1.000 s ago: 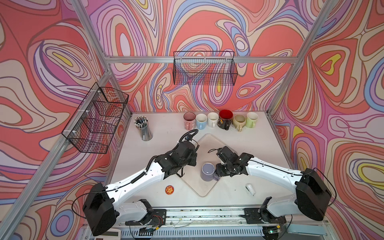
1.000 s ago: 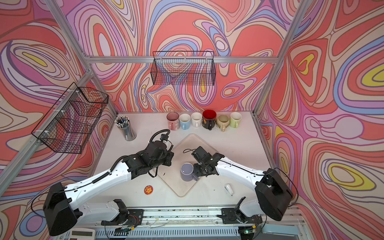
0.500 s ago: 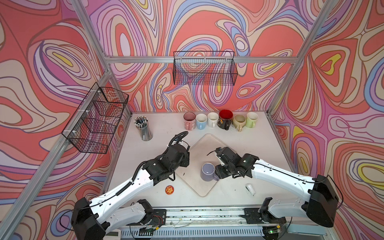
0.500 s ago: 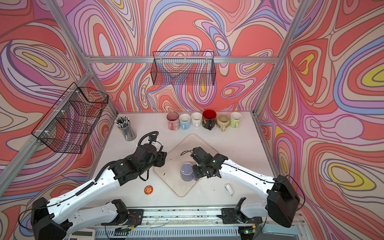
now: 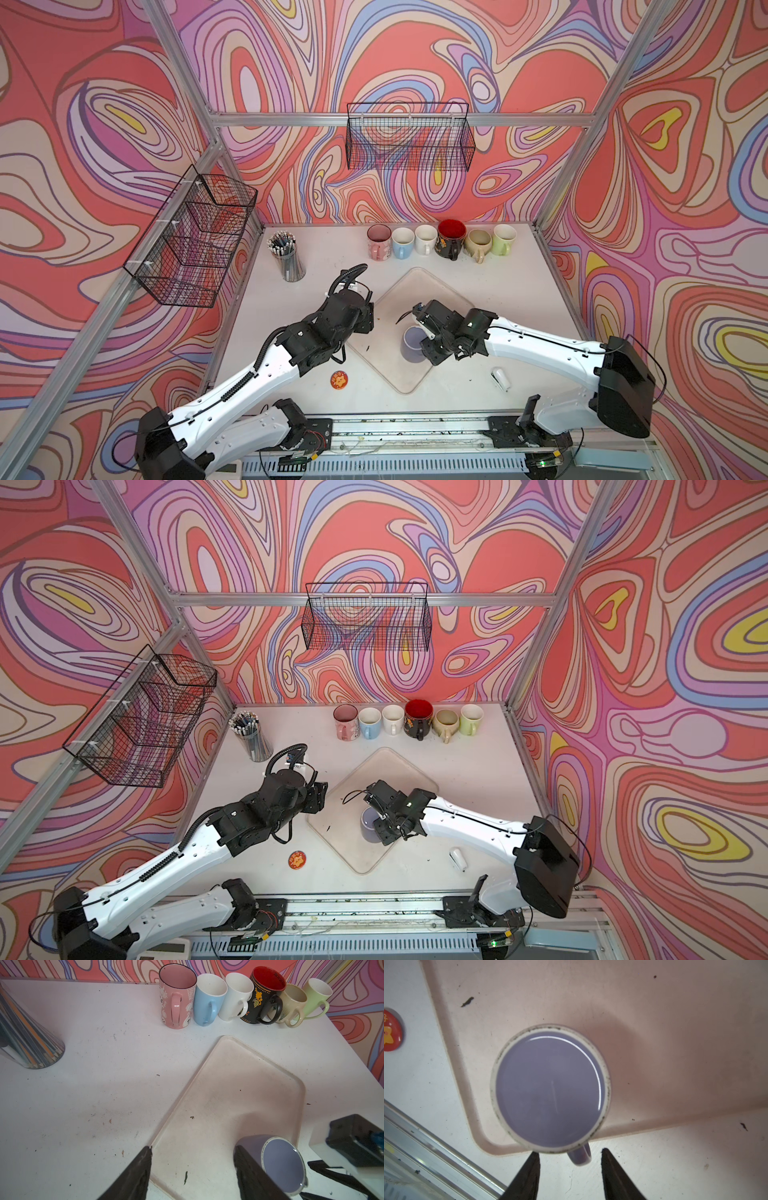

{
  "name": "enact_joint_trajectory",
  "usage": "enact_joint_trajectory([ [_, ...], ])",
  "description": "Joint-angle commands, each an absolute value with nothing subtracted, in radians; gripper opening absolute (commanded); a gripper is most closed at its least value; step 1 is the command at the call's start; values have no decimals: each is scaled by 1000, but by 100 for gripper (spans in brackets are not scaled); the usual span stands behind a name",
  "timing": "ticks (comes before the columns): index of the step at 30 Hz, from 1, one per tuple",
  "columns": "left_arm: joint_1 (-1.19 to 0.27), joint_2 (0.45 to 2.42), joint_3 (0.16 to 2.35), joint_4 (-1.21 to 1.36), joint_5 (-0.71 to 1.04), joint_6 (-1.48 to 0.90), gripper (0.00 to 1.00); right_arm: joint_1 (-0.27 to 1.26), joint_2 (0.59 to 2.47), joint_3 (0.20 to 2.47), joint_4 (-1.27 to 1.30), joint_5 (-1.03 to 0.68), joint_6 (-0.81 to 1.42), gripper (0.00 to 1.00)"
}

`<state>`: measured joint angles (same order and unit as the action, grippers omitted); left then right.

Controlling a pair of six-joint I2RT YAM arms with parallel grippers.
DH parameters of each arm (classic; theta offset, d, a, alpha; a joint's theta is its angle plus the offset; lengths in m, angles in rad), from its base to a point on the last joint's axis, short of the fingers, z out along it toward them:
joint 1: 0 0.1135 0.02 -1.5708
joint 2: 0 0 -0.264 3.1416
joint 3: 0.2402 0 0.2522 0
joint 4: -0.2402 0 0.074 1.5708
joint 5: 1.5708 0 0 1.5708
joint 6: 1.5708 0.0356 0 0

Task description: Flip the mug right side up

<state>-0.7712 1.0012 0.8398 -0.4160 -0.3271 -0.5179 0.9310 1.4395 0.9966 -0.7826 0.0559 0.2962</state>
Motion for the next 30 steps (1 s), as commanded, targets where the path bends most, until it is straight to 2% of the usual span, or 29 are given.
enact_joint_trajectory([
  [1,-762,994,821,-402,-342,-528,66,936,1468,1022,-781,67,269,47],
  [22,-758,1015,796,-365,-311,-534,65,936,1558,1025,-730,91,278,28],
  [26,-757,1015,792,-361,-309,-536,65,936,1563,1028,-726,110,285,21],
  [30,-758,1018,790,-357,-304,-541,64,937,1563,1031,-724,129,298,7],
])
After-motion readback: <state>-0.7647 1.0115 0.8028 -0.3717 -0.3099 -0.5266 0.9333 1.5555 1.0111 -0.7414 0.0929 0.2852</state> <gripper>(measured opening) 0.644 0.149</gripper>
